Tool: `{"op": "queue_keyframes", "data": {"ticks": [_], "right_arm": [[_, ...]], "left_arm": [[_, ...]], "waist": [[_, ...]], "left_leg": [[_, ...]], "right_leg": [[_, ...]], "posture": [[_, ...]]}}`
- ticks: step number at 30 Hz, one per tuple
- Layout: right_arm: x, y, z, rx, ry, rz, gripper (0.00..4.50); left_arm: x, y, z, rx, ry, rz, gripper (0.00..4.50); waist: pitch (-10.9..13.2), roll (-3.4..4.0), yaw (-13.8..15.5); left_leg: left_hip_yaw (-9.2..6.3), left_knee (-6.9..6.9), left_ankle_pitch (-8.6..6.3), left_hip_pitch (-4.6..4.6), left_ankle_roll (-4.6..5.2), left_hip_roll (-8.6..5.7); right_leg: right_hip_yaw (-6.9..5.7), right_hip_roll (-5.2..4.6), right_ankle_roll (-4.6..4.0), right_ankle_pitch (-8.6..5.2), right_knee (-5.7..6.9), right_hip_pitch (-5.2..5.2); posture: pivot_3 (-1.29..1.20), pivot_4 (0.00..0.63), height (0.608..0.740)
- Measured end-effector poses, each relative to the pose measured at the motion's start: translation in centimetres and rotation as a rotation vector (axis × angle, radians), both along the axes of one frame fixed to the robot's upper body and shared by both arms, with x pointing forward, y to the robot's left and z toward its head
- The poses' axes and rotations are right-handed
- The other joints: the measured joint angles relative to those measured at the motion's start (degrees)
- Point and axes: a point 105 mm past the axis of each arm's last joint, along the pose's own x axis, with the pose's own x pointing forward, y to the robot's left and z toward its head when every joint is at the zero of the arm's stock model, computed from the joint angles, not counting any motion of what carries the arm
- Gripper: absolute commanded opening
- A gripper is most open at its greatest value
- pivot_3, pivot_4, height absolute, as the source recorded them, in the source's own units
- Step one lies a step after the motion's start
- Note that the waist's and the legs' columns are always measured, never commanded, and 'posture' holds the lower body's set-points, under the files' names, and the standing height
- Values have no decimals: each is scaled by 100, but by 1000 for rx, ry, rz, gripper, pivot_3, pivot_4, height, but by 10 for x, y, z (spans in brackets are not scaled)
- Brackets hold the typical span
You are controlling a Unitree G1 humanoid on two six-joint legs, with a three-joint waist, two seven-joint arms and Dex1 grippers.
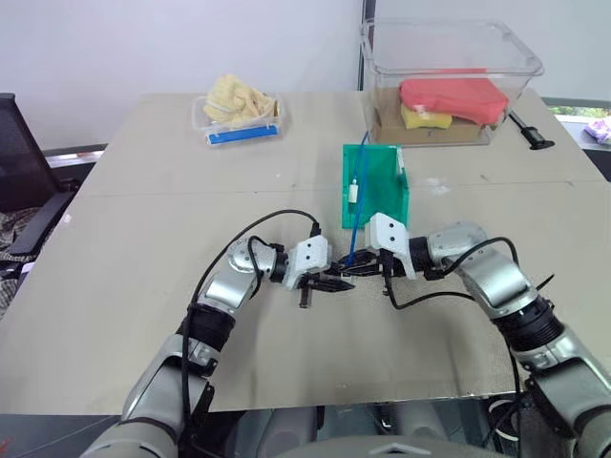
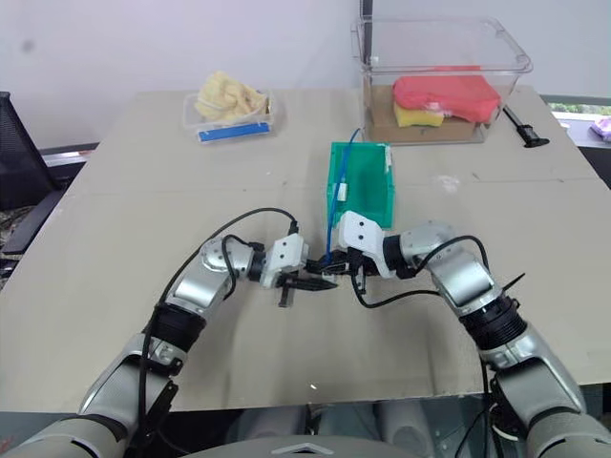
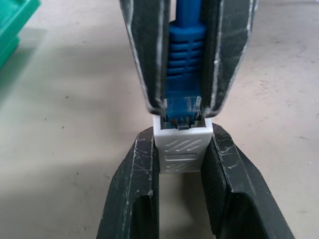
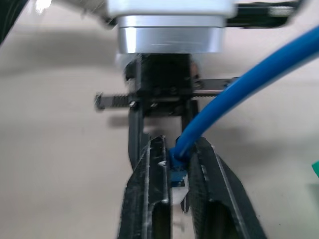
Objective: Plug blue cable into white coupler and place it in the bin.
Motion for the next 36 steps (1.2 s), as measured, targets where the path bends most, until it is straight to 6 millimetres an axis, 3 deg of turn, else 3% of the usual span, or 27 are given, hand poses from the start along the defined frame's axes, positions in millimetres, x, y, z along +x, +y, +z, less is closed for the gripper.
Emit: {"op": "queue_keyframes", "data": {"ticks": [2,5,7,12,22,23,24,28,29,31,32,33,36], "right_arm": [[0,-7,4,51,0,-44,2490],[0,-34,38,152,-88,-141,3935],[-3,-47,49,184,-119,-193,4463],[-31,-55,39,250,4,-288,4463],[-40,-19,44,314,125,-253,4463],[-40,-16,45,316,127,-243,3961],[-40,-13,45,314,132,-234,3749],[-39,-10,39,297,175,-217,1733],[-40,-9,39,299,180,-210,1053],[-42,-7,39,298,187,-187,350],[-45,-6,39,294,196,-165,60],[-46,-6,39,289,196,-154,60],[-47,-7,41,280,195,-135,0]], "left_arm": [[-3,-2,0,-14,11,6,553],[-5,5,1,-26,52,49,553],[-6,7,3,-29,61,63,553],[-7,8,14,-69,70,87,553],[-26,-8,20,-71,66,-35,553],[-27,-9,21,-71,62,-42,553],[-28,-10,21,-70,60,-49,553],[-32,-13,24,-72,38,-74,553],[-32,-13,24,-72,36,-74,553],[-32,-13,24,-71,35,-70,553],[-32,-12,23,-73,38,-64,553],[-34,-12,21,-74,45,-62,553],[-37,-15,25,-95,66,-63,1923]], "waist": [[6,4,15],[8,5,34],[8,5,50],[10,5,30],[11,5,21],[11,5,25],[11,5,27],[11,6,39],[11,6,37],[11,6,34],[11,6,33],[12,7,27],[15,7,29]], "left_leg": [[1,1,1,-9,-1,0],[2,0,0,-18,-1,0],[-5,-3,0,-22,0,0],[2,-6,0,-20,0,2],[6,-5,0,-12,1,1],[4,-5,0,-13,1,1],[3,-5,0,-13,1,1],[2,-5,-1,-20,1,0],[2,-6,-1,-20,1,1],[2,-6,-1,-19,1,1],[1,-6,-1,-19,1,1],[2,-6,-1,-18,1,1],[0,-6,-1,-19,1,1]], "right_leg": [[2,-6,0,0,5,-10],[2,-11,2,-1,-3,-16],[-4,-11,2,-1,-10,-14],[1,-12,2,-1,-13,-13],[4,-7,1,-1,-13,-8],[3,-8,2,-1,-14,-8],[1,-7,2,-1,-15,-8],[0,-9,2,-1,-24,-8],[0,-9,2,-1,-25,-8],[0,-8,2,-1,-25,-8],[-1,-8,2,-1,-25,-8],[-1,-7,2,-1,-24,-8],[-2,-7,2,-1,-24,-7]], "posture": [[0,150,739],[0,150,739],[0,150,739],[0,150,739],[0,150,739],[0,150,739],[0,150,739],[0,150,739],[0,150,739],[0,150,739],[0,150,739],[0,150,739],[0,150,739]]}}
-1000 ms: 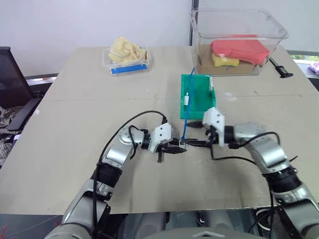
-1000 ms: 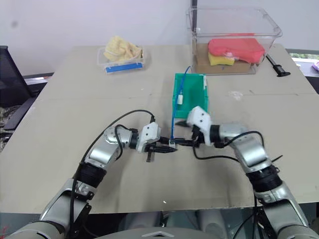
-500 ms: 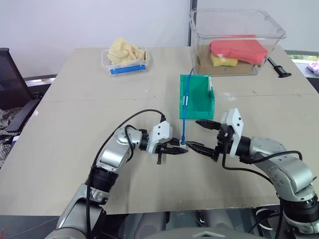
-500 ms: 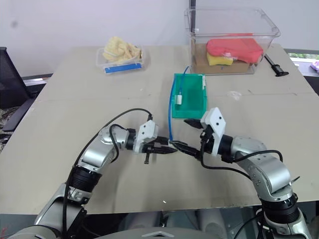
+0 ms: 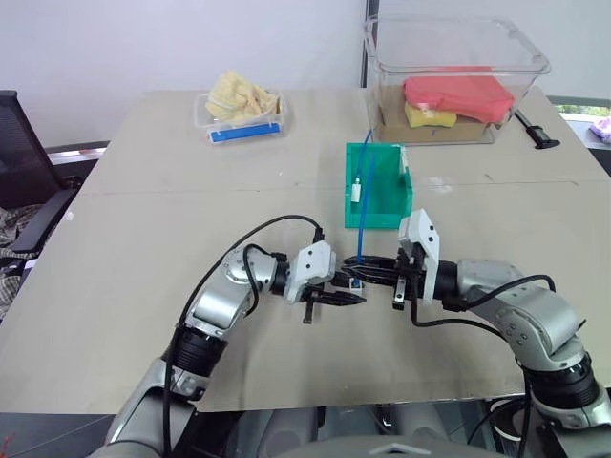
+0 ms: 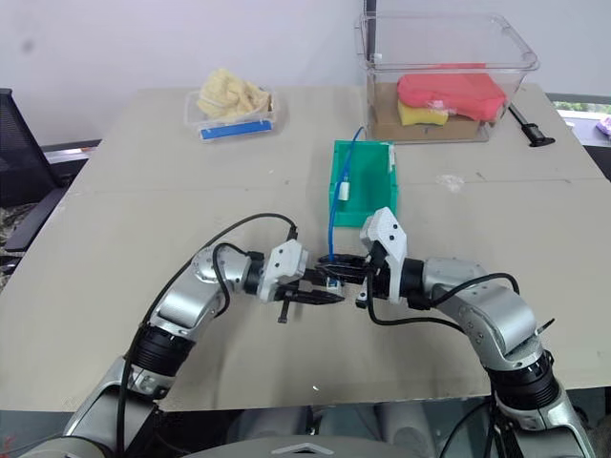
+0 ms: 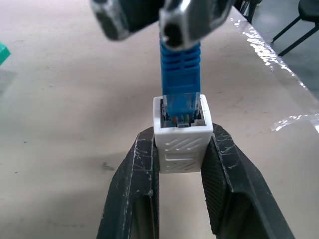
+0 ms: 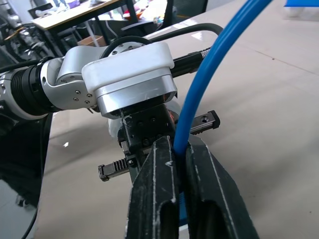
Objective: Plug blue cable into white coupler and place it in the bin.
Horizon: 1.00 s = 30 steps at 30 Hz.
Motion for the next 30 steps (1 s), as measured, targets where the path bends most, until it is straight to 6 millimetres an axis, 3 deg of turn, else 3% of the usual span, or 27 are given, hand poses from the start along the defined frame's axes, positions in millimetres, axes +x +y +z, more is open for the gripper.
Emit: {"op": "queue_keyframes", "data": {"ticks": [5,9,12,14,19,23,28,30], "right_arm": [[2,-1,4,14,10,11,0],[12,-10,14,32,-2,-15,0],[32,-28,36,42,-52,-69,0],[43,-36,48,54,-82,-100,0],[95,-57,77,19,-195,-239,0],[135,-68,83,-5,-221,-325,0],[170,-62,80,-54,-243,-380,0],[178,-56,74,-91,-244,-363,554]], "left_arm": [[-5,-2,23,-61,6,32,4465],[-8,13,23,-57,74,113,4465],[-12,38,11,-56,147,266,4465],[-12,44,9,-75,164,330,4465],[-17,47,21,-251,95,528,4465],[-24,61,31,-310,26,621,4465],[-33,80,51,-380,-25,628,4465],[-30,88,60,-404,-55,645,4500]], "waist": [[1,0,-5],[5,5,-35],[17,13,-39],[20,12,-17],[29,17,7],[34,20,4],[40,29,-29],[41,30,-13]], "left_leg": [[0,0,0,1,0,2],[4,-1,0,4,0,3],[3,-3,0,4,0,5],[1,-3,0,4,0,6],[11,-4,1,0,-2,4],[13,-14,2,-2,-4,5],[25,-20,2,-1,-6,6],[22,-19,2,-3,-6,5]], "right_leg": [[1,0,0,0,0,0],[4,1,0,0,1,0],[3,0,0,0,0,-1],[1,0,0,0,-1,0],[7,-11,-1,1,-14,1],[7,-10,-3,1,-19,-4],[17,-10,-3,2,-24,-8],[12,-10,-3,2,-25,-7]], "posture": [[0,150,739],[0,150,739],[0,150,739],[0,150,739],[0,150,739],[0,150,739],[0,150,739],[0,150,739]]}}
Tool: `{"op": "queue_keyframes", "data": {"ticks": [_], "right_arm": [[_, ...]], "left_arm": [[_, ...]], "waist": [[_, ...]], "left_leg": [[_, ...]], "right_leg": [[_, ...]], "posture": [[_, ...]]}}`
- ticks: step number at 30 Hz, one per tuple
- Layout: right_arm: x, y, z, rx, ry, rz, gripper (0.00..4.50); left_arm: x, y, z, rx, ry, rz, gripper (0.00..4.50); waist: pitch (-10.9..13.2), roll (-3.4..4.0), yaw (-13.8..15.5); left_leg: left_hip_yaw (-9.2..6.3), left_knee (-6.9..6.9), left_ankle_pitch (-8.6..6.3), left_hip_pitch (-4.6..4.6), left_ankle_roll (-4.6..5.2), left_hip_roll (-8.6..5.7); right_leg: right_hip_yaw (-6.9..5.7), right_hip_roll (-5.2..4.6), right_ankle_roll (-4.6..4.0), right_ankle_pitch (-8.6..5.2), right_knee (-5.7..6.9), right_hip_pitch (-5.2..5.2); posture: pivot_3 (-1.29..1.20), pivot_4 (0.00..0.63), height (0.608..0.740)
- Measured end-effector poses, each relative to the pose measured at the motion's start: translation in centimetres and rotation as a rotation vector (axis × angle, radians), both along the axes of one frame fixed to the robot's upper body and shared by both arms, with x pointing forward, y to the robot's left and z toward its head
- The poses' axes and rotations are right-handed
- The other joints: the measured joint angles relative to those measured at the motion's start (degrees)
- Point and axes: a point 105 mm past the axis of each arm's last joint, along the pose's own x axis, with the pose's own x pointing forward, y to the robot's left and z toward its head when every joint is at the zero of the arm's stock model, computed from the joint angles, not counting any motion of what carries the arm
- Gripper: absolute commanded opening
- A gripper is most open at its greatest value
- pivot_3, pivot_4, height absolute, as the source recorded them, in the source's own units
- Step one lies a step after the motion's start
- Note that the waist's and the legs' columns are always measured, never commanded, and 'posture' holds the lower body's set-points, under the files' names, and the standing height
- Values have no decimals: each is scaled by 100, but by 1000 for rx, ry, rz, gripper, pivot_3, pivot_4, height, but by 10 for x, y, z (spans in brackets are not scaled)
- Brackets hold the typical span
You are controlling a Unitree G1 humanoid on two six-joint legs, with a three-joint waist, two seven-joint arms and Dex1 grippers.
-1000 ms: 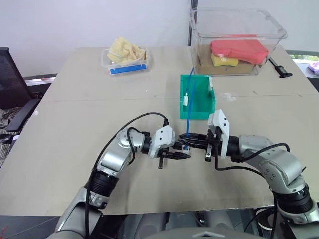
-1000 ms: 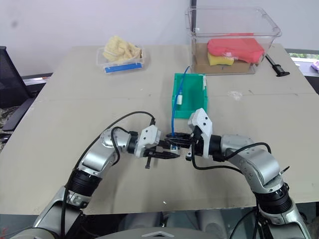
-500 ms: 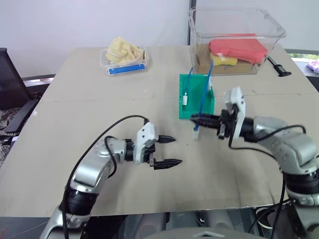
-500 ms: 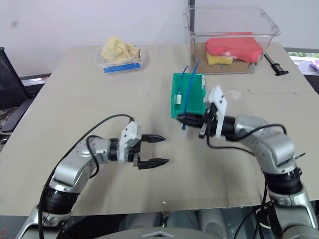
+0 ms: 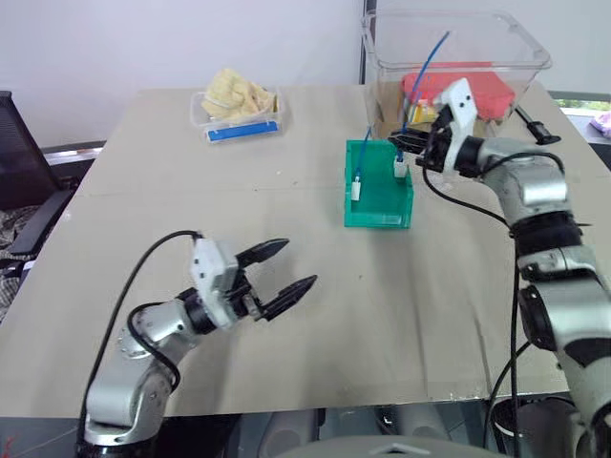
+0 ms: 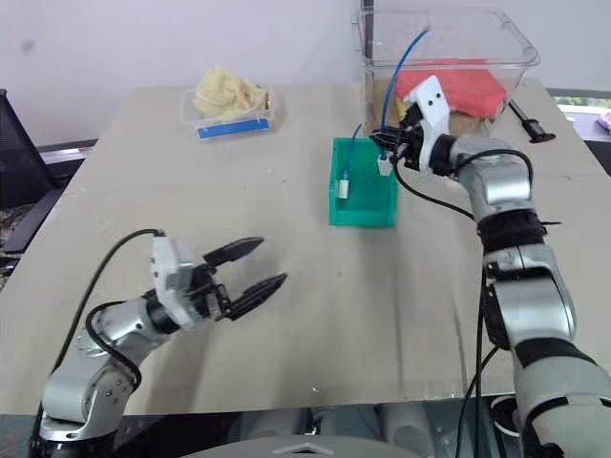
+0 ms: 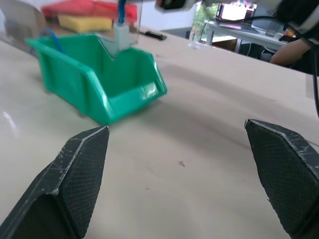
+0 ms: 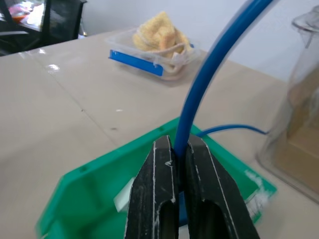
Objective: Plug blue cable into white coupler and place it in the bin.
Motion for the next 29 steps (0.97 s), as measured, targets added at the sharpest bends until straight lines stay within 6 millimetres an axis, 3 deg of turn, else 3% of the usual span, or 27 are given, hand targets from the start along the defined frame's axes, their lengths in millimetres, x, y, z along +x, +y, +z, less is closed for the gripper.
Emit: {"op": "queue_keyframes", "data": {"ticks": [1,4,7,13,14,15,18,24,27,29], "right_arm": [[3,4,-8,-15,15,8,711],[2,8,-21,-23,51,43,1877],[-1,7,-19,-26,46,72,3292],[-24,-28,-9,-38,-40,45,3292],[-38,-41,-13,-50,-66,34,3292],[-51,-52,-18,-56,-75,25,3729],[-84,-80,-37,-65,-45,-30,4392],[-171,-115,-85,-131,81,-110,4392],[-199,-133,-98,-168,136,-167,4392],[-208,-142,-100,-185,145,-203,4392]], "left_arm": [[0,2,2,-4,-13,11,4500],[0,3,2,-21,-11,30,4500],[-1,1,3,-48,-11,52,4500],[-3,-5,-2,-54,10,42,4500],[-2,-6,-4,-43,19,35,4500],[-1,-4,-9,-29,36,41,4500],[0,7,-26,8,101,76,4500],[-2,34,-51,140,195,66,4500],[-4,50,-60,195,238,60,4500],[-5,56,-63,222,249,54,4500]], "waist": [[0,0,11],[2,1,10],[3,3,12],[2,3,41],[2,3,52],[1,6,88],[1,9,106],[0,11,93],[3,10,54],[11,3,20]], "left_leg": [[0,0,2,-2,-4,-3],[4,0,11,-11,-19,-4],[2,2,12,-41,-21,-4],[-14,10,13,-99,-23,-4],[-16,8,12,-101,-23,-4],[-21,5,12,-103,-22,-4],[-15,3,11,-103,-20,-4],[-2,11,-3,-80,5,1],[11,18,-3,-47,7,1],[17,15,-5,23,9,6]], "right_leg": [[2,-5,0,0,-3,0],[7,-9,1,0,-8,-4],[8,-12,2,1,-4,-36],[-10,-16,2,2,-1,-84],[-13,-18,2,1,-2,-85],[-18,-18,2,1,-7,-84],[-13,-15,2,1,-6,-86],[-2,1,1,0,2,-68],[2,4,-13,-10,3,-33],[11,4,5,-31,-3,35]], "posture": [[0,150,739],[0,150,739],[0,150,739],[0,150,739],[0,150,739],[0,150,739],[0,150,739],[0,150,739],[0,150,739],[0,150,739]]}}
